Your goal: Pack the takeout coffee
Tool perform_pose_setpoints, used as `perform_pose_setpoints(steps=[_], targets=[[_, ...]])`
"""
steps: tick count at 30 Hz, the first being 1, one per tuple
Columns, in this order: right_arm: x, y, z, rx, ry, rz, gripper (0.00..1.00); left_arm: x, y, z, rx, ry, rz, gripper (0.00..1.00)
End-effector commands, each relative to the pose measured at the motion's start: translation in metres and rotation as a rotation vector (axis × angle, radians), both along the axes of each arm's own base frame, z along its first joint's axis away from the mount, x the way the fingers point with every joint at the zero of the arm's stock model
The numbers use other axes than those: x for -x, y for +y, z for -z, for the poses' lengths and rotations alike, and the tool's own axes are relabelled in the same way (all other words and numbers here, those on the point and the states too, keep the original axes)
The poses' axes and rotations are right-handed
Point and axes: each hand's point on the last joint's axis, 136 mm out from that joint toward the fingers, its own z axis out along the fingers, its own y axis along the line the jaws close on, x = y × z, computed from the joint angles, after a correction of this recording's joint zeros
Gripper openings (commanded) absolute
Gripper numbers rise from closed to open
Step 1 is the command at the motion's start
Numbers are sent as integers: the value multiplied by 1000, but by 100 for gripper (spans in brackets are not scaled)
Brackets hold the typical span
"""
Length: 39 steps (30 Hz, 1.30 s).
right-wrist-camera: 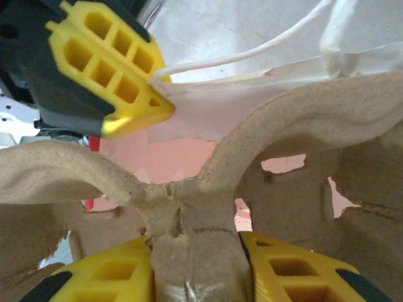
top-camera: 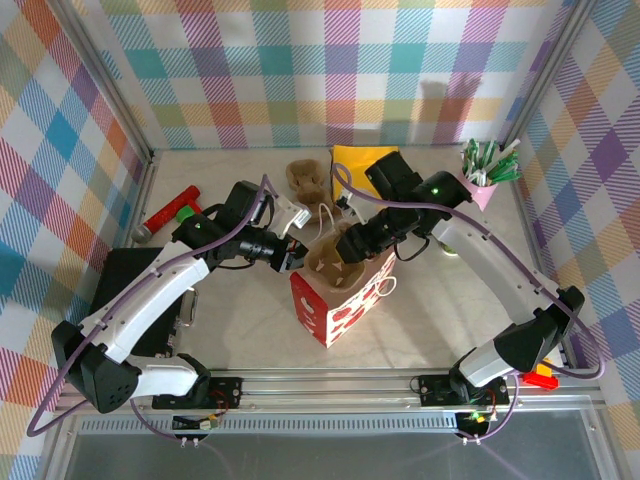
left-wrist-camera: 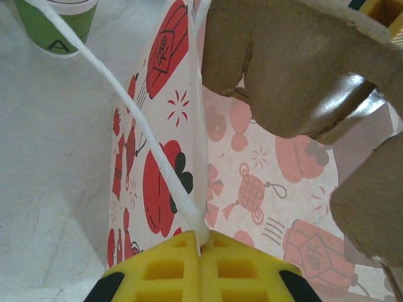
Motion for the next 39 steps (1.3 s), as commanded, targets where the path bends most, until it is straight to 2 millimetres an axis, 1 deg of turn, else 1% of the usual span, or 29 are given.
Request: perform_pose_setpoints(steps=[1, 9, 20, 26, 30, 33, 35, 37, 39], targets=[[-12, -4, 11, 40, -4, 69, 34, 6, -7, -12, 29, -16, 47, 0], [-18, -11, 25, 74, -17, 128, 32, 6, -8, -13, 39, -13, 54, 0], [-20, -19, 38, 133, -72, 136, 31, 4, -10, -16, 42, -15, 52, 0], [-19, -22, 40, 158, -93, 125, 31, 3, -10, -17, 39, -14, 50, 0], [-15, -20, 44, 179, -106, 97, 30, 1, -10, -21, 41, -22, 41, 8], [-12, -20, 45, 192, -114, 81, 30, 0, -9, -26, 46, -36, 25, 17], [-11, -19, 46, 199, -122, 73, 30, -2, -7, -32, 51, -53, 6, 26], [-11, -19, 46, 203, -130, 65, 30, -4, -5, -38, 59, -70, -10, 30], [-10, -18, 45, 205, -136, 58, 30, -4, -4, -43, 68, -87, -20, 33]])
